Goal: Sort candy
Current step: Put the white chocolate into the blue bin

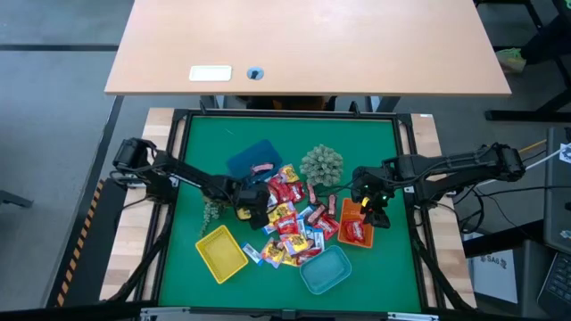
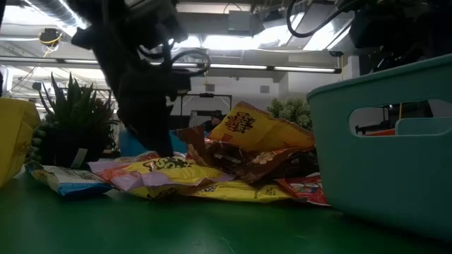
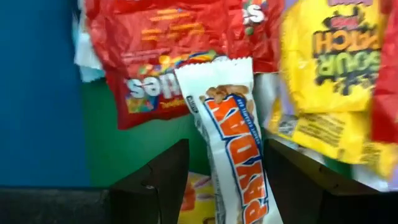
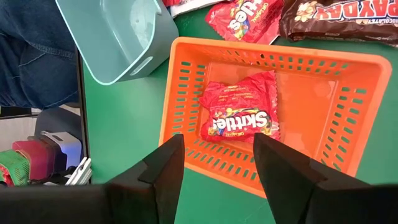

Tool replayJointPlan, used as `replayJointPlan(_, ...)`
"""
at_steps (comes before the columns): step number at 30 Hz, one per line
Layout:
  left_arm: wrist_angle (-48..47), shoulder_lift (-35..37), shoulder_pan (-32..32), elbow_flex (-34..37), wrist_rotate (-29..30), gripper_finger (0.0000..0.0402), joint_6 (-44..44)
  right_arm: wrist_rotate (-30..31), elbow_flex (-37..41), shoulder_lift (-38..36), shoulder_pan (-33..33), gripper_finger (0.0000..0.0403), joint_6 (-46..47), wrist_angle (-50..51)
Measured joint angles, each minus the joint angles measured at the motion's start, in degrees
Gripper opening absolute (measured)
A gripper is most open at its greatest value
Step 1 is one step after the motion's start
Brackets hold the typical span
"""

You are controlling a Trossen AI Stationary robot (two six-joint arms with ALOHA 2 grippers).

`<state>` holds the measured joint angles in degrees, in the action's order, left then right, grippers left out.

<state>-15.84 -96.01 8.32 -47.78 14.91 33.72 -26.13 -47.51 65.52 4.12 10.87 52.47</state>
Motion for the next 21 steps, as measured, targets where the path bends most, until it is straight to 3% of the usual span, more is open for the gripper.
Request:
replayJointPlan(8,1.0,0.0,0.0,2.7,-0.5,0.0188,0.2,0.0,0.0,0.0,0.0,0.0193,0.0,0.0)
replayJointPlan(21,3.0,0.0,0.0,2.8,-0.5,0.0121,0.3,0.0,0.0,0.0,0.0,0.0193,0.0,0.0)
